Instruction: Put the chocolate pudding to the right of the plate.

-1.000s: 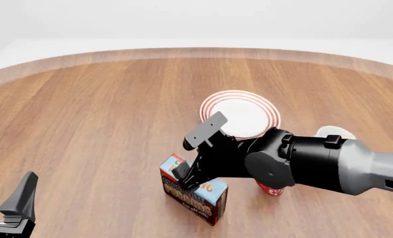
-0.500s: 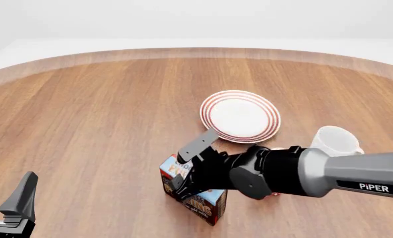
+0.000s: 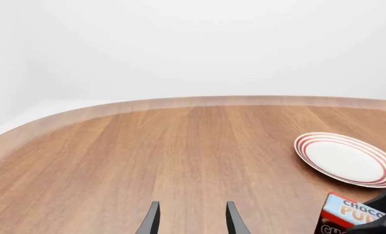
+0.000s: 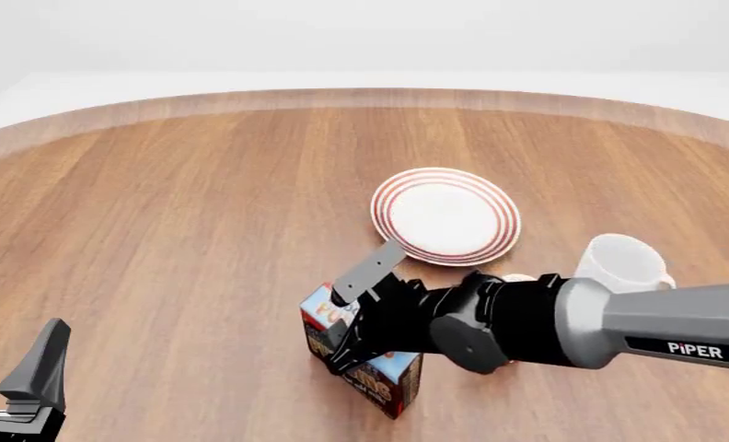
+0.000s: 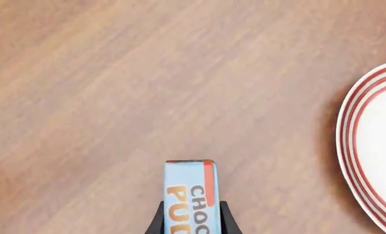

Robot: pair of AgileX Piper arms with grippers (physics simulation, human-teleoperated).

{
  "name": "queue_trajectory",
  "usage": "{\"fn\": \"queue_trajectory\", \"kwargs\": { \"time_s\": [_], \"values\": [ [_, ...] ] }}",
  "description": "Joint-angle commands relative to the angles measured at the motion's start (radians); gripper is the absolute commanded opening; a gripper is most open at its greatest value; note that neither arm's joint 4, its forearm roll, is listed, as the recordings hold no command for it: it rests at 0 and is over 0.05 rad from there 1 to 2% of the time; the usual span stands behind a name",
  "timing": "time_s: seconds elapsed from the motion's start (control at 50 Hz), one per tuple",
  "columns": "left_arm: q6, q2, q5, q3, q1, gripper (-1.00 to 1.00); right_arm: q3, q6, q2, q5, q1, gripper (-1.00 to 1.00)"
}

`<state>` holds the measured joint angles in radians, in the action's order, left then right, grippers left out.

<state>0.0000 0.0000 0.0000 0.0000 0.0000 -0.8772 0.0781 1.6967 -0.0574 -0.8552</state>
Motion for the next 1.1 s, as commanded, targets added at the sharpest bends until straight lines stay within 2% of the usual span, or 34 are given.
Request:
{"fn": "queue_trajectory", "kwargs": {
  "time_s": [0.02,0.16,0.2,0.28,0.3,0.42,0.46,0.62,0.64,0.8,1.1],
  "values": [
    [0.0,0.0,0.0,0.0,0.0,1.0,-0.011,0.018,0.005,-0.02,-0.015,-1.0],
    [0.0,0.0,0.0,0.0,0.0,1.0,-0.047,0.007,-0.045,-0.06,-0.017,-1.0],
    [0.0,0.0,0.0,0.0,0.0,1.0,-0.063,-0.027,-0.078,-0.082,0.003,-1.0],
    [0.0,0.0,0.0,0.0,0.0,1.0,-0.13,-0.053,-0.144,-0.166,0.034,-1.0],
    [0.0,0.0,0.0,0.0,0.0,1.0,-0.151,-0.091,-0.166,-0.186,0.059,-1.0],
    [0.0,0.0,0.0,0.0,0.0,1.0,-0.214,-0.117,-0.183,-0.237,0.067,-1.0],
    [0.0,0.0,0.0,0.0,0.0,1.0,-0.269,-0.145,-0.196,-0.273,0.087,-1.0],
    [0.0,0.0,0.0,0.0,0.0,1.0,-0.451,-0.185,-0.211,-0.372,0.145,-1.0],
    [0.0,0.0,0.0,0.0,0.0,1.0,-0.469,-0.209,-0.208,-0.382,0.16,-1.0],
    [0.0,0.0,0.0,0.0,0.0,1.0,-0.63,-0.219,-0.177,-0.437,0.241,-1.0],
    [0.0,0.0,0.0,0.0,0.0,1.0,-0.958,-0.22,0.022,-0.531,0.416,-1.0]
  ]
}}
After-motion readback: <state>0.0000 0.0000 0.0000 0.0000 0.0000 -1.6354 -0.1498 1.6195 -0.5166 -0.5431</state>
